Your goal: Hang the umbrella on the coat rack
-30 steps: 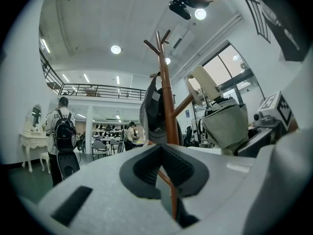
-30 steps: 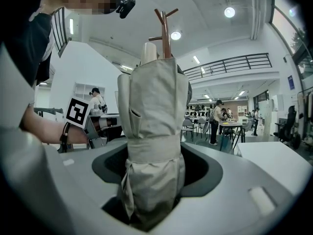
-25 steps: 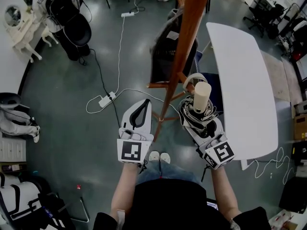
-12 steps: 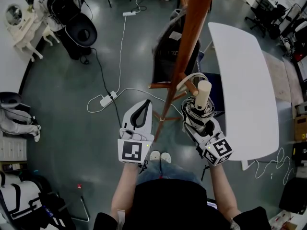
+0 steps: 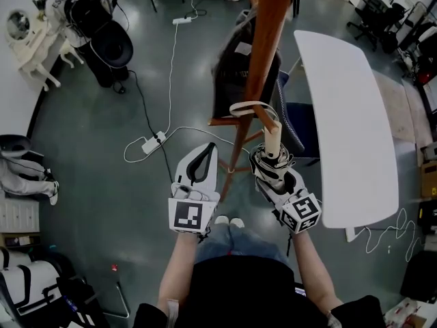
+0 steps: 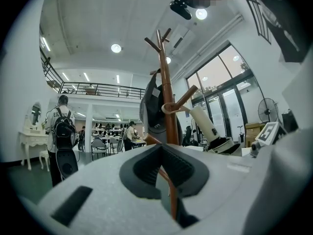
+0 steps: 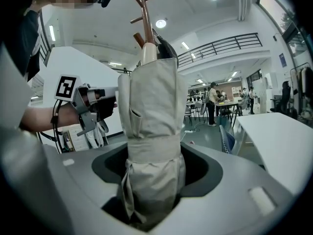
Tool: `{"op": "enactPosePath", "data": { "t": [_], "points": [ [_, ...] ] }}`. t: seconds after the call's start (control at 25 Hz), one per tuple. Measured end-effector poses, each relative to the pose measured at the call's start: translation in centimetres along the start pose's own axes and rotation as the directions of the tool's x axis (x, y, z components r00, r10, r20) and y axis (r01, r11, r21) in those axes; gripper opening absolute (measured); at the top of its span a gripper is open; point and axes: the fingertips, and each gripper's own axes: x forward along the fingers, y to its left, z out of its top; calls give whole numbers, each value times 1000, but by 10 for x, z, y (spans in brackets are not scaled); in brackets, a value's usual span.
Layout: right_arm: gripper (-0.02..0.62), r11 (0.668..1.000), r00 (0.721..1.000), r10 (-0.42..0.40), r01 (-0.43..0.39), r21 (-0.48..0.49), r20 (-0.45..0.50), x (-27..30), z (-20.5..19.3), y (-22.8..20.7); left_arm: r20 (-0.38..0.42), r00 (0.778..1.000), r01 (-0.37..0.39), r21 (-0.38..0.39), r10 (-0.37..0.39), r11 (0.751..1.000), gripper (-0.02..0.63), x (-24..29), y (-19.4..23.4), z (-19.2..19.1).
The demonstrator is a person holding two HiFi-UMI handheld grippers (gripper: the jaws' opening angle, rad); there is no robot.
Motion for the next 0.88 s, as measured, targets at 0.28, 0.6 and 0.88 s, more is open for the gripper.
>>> {"op": "enactPosePath", "data": {
  "t": [0.28,0.6,0.88],
  "points": [
    [307,999,1000,5,-6,-35,-28,10,-40,-12,-2,1000,17,15,-17,1000,6,2,-18,-23],
    [307,999,999,-15,14,-42,-30,28,-81,-10,-9,1000,21,-2,-22,1000,6,-8,-21,-63],
    [313,998,999,-34,34,-44,4,38,-79,-19,-23,999,32,-20,-32,999,6,-5,-29,-77]
  ]
}}
